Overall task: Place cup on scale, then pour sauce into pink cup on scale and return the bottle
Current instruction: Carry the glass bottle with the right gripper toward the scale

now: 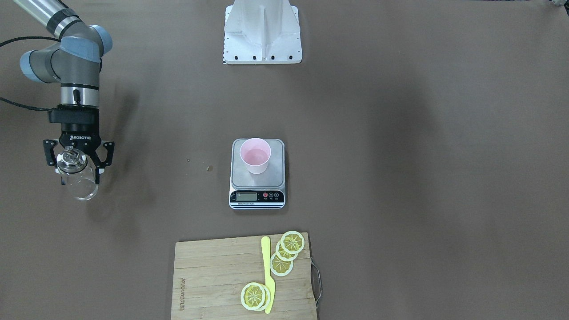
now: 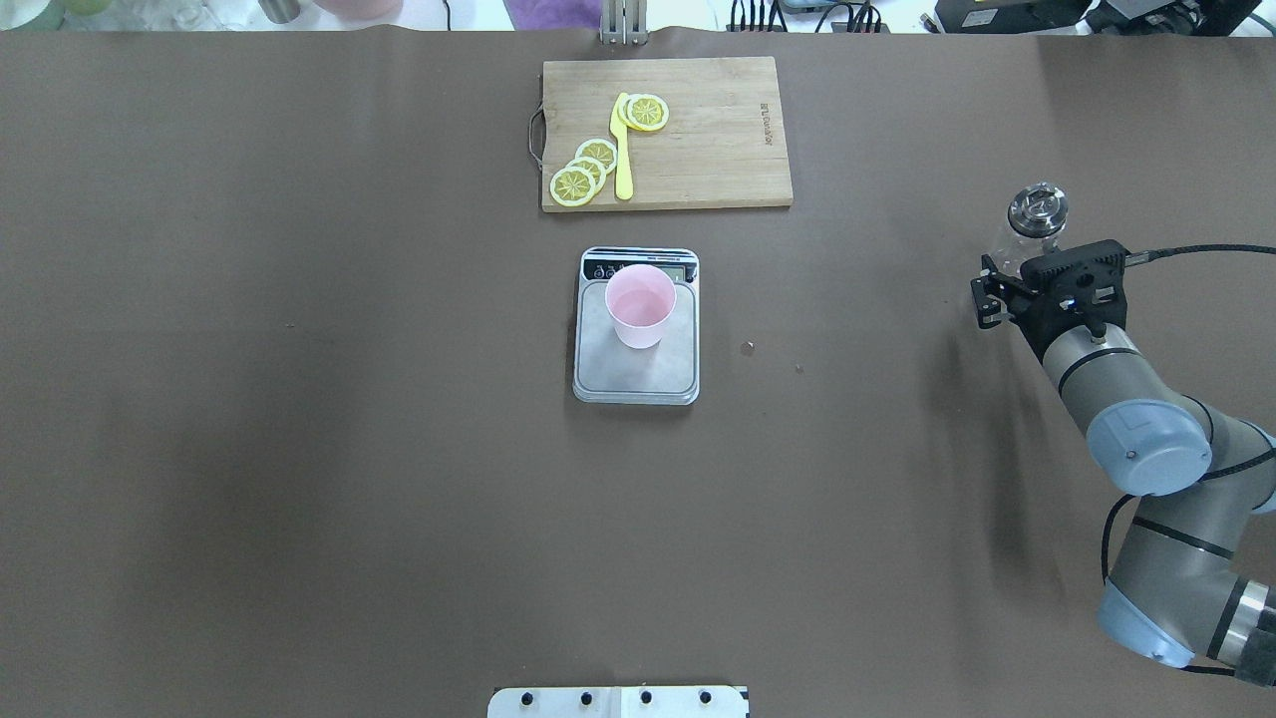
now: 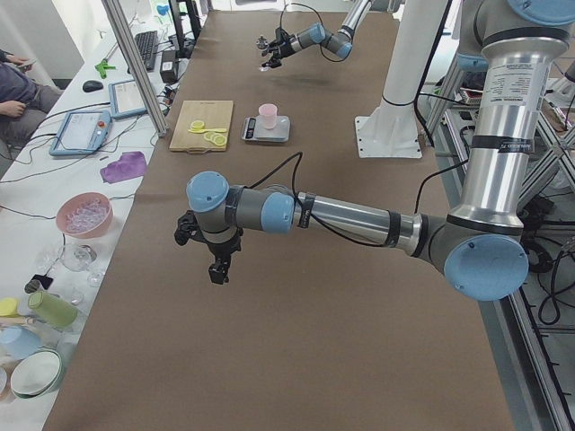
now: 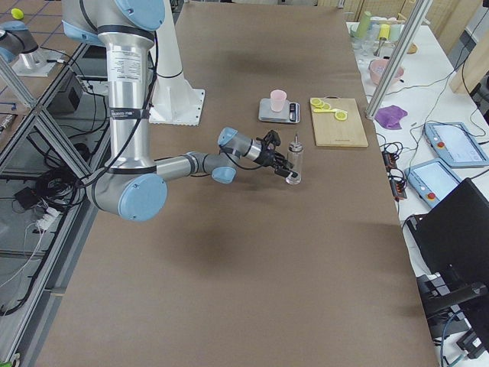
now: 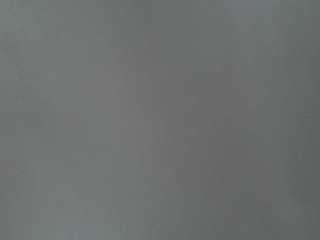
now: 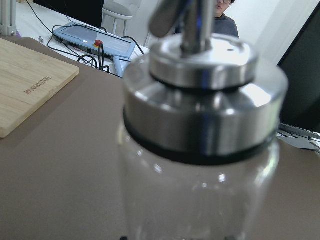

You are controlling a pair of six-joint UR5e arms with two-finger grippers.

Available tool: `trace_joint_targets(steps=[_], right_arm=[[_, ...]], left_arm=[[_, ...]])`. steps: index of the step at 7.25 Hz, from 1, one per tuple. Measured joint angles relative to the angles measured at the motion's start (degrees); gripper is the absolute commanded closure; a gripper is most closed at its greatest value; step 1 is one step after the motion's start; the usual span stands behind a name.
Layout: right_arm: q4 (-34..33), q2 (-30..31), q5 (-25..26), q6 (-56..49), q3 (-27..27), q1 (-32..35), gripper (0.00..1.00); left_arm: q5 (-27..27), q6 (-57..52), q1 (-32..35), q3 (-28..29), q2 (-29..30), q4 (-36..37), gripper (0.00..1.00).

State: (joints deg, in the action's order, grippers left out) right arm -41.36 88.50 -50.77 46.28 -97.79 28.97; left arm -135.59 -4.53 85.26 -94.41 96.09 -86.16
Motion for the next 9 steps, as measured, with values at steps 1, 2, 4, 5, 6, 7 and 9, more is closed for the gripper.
trace_joint_targets(steps=[1,2,4,5,6,7,9], right_arm=[[-4.88,-1.3,1.42,0.42,-2.15,-1.23,1.0],[-9.59,-2.43,2.31,0.95,-4.14,-2.15,1.0],[-18.47,-4.39,3.4,2.9,-7.4,-3.57,1.0],[-23.46,-6.13,4.01,3.97,-8.41,-4.16,1.0],[-28.41,-8.22,4.47,5.33,-8.94,-4.72,1.0],[-33.32,-10.35,5.19,6.75,-9.17,-5.45,1.0],[-42.21,-13.49,6.9,8.08,-9.31,-6.47,1.0]], left_arm=[[-0.02,0.07,0.0,-0.07,-0.04,0.06,0.01],[0.0,0.11,0.0,-0.17,-0.08,0.14,0.01],[0.05,0.15,0.0,-0.3,-0.11,0.2,0.01],[0.06,0.17,0.0,-0.33,-0.11,0.2,0.01],[0.06,0.17,0.0,-0.32,-0.11,0.21,0.01],[0.06,0.2,0.0,-0.26,-0.11,0.2,0.01],[0.06,0.18,0.0,-0.06,-0.11,0.2,0.01]])
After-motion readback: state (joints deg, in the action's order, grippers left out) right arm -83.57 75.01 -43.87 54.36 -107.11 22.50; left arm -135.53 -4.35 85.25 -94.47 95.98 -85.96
